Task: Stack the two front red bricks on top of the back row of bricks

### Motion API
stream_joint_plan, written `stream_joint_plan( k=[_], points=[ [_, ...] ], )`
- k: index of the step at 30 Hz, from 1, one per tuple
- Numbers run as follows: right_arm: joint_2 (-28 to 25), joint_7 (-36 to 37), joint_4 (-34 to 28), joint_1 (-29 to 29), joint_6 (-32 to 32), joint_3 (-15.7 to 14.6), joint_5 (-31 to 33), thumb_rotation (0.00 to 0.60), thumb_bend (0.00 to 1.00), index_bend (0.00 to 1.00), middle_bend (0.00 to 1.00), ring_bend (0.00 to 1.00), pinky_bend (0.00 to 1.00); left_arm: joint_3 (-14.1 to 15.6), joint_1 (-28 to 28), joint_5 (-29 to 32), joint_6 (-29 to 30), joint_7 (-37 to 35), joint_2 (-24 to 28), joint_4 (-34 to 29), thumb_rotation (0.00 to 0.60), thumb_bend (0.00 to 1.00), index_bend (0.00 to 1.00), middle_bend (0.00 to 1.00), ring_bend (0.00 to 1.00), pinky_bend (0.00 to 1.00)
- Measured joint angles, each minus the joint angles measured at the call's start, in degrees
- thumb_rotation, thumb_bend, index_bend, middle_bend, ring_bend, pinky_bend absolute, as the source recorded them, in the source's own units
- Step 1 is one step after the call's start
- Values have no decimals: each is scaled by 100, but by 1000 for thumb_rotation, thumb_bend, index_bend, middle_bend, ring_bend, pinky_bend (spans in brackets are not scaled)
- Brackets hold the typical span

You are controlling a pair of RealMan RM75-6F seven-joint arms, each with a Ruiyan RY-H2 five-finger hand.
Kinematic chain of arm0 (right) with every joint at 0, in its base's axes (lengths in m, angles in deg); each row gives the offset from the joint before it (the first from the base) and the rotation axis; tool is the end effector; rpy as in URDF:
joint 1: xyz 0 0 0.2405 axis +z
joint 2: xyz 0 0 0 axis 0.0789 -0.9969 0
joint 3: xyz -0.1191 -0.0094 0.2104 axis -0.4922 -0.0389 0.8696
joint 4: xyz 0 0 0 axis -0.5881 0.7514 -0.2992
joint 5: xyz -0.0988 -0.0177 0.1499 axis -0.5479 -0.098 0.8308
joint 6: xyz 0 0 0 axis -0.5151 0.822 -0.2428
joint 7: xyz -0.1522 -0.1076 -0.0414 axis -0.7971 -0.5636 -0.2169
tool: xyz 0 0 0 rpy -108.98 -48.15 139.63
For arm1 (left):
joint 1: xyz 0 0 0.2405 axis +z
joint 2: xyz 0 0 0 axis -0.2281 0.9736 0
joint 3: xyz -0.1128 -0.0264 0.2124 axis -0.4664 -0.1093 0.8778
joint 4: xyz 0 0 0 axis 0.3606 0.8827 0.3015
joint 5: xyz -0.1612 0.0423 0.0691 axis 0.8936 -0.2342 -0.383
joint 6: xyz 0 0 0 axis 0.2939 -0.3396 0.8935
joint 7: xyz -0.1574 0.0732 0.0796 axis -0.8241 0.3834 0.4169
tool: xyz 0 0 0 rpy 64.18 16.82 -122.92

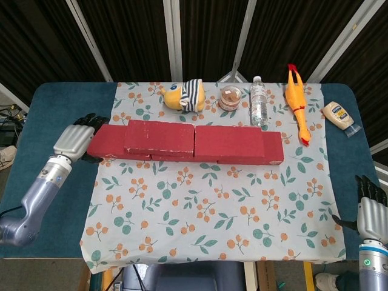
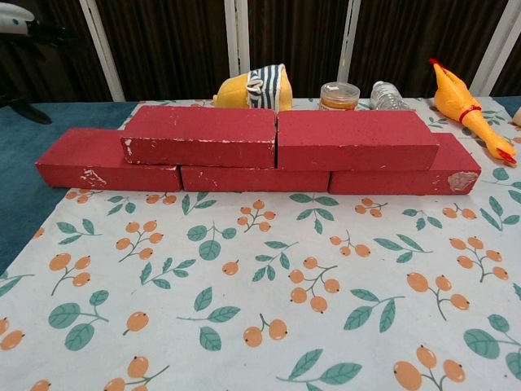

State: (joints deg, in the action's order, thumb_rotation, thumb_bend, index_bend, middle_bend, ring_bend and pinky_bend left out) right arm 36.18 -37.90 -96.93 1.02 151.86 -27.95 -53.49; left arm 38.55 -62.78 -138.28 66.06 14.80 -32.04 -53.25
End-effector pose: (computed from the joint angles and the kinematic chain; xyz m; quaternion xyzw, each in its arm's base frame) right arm -0.3242 -0.2305 0.1778 0.4697 -0.4976 0.3073 0.6613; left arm -0.1677 0.3958 0.1336 -0.6993 -0.4074 -0.3314 0.4850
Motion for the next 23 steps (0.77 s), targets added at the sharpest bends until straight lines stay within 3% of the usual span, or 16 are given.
stream_joint_plan(
  k=[7,12,15,23],
  points=[
    [-73,216,-15,-21,-60,-76,-271,600,107,0,0,0,0,485,1257,-1511,1572,-530,-168,-92,600,0,113,103,0,126],
    [-128,445,10,-31,-105,-157,-588,600,106,0,0,0,0,932,2400,-2212,2775,-624,-682,204,600,0,115,103,0,126],
    [-161,566,29,-49,-92,-197,-763,600,106,0,0,0,0,1056,2771,-2401,3083,-496,-970,426,600,0,115,107,0,126],
    [-238,673,-16,-148,74,-258,-968,600,106,0,0,0,0,1053,3112,-2916,3490,-319,-1101,485,600,0,121,115,0,126]
  ],
)
